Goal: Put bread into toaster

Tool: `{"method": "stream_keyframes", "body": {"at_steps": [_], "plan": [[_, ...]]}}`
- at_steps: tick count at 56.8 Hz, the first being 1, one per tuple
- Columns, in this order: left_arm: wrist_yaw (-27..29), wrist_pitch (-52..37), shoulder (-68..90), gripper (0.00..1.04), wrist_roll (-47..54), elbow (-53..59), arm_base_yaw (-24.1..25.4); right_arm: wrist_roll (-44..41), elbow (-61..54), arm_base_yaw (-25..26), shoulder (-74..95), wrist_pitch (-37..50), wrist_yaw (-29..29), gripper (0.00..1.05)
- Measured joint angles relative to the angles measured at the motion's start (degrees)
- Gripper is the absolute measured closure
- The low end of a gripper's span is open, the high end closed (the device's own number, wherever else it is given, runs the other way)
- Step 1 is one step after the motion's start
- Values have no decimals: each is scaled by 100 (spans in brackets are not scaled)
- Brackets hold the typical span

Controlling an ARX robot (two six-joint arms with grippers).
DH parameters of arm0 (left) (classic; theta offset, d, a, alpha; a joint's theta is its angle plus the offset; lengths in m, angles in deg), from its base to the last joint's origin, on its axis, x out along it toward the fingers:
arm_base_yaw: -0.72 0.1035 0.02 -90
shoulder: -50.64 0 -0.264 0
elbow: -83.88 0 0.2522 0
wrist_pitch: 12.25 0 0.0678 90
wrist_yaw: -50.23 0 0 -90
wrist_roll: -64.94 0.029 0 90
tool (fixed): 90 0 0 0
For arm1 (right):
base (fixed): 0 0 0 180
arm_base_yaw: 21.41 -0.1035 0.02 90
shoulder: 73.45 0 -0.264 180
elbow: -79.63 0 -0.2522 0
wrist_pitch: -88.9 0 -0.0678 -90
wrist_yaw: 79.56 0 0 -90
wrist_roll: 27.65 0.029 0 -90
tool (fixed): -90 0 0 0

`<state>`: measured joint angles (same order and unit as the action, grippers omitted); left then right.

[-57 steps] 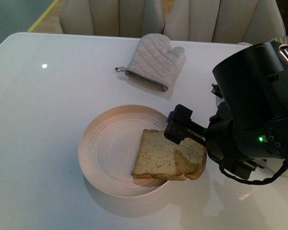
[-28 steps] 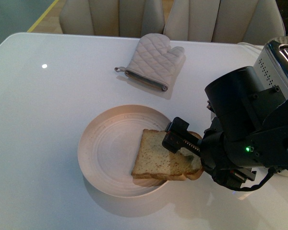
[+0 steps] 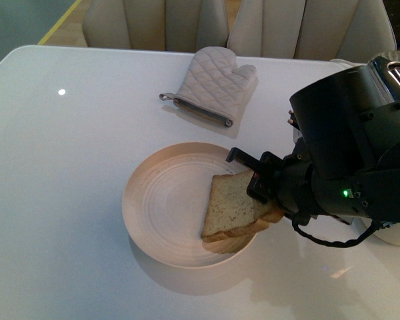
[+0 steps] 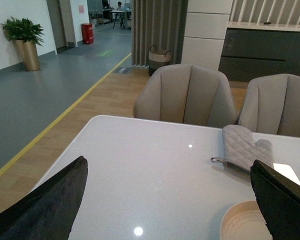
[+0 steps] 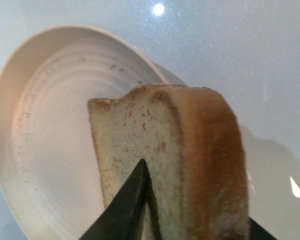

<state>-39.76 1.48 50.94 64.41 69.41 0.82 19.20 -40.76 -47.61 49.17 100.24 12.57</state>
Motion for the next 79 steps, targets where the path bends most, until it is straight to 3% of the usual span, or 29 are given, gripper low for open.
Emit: {"method": "stream_keyframes", "body": {"at_steps": [7,23,33,39,44,51,63,79], "plan": [[0,-2,0,7,0,0,0,-295,-66,-107,-188,240,17,100],[0,0,0,7,0,0,0,-675,-391,-81,-1058,909,-61,100],[2,0,0,7,0,0,0,-1182,-498,487,-2457,612,-155,101],[2,0,0,7,0,0,0,-2385,-254,1189,-3615,-216,219,101],[0,-2,0,7,0,0,0,-3873,146,1766,-4212,-820,391,101],[2,0,0,7,0,0,0,-4817,393,2177,-4317,-1156,317,101],[0,0,0,7,0,0,0,-5687,398,2562,-4164,-1252,459,101],[0,0,0,7,0,0,0,-5871,138,2579,-3934,-1274,592,101]]}}
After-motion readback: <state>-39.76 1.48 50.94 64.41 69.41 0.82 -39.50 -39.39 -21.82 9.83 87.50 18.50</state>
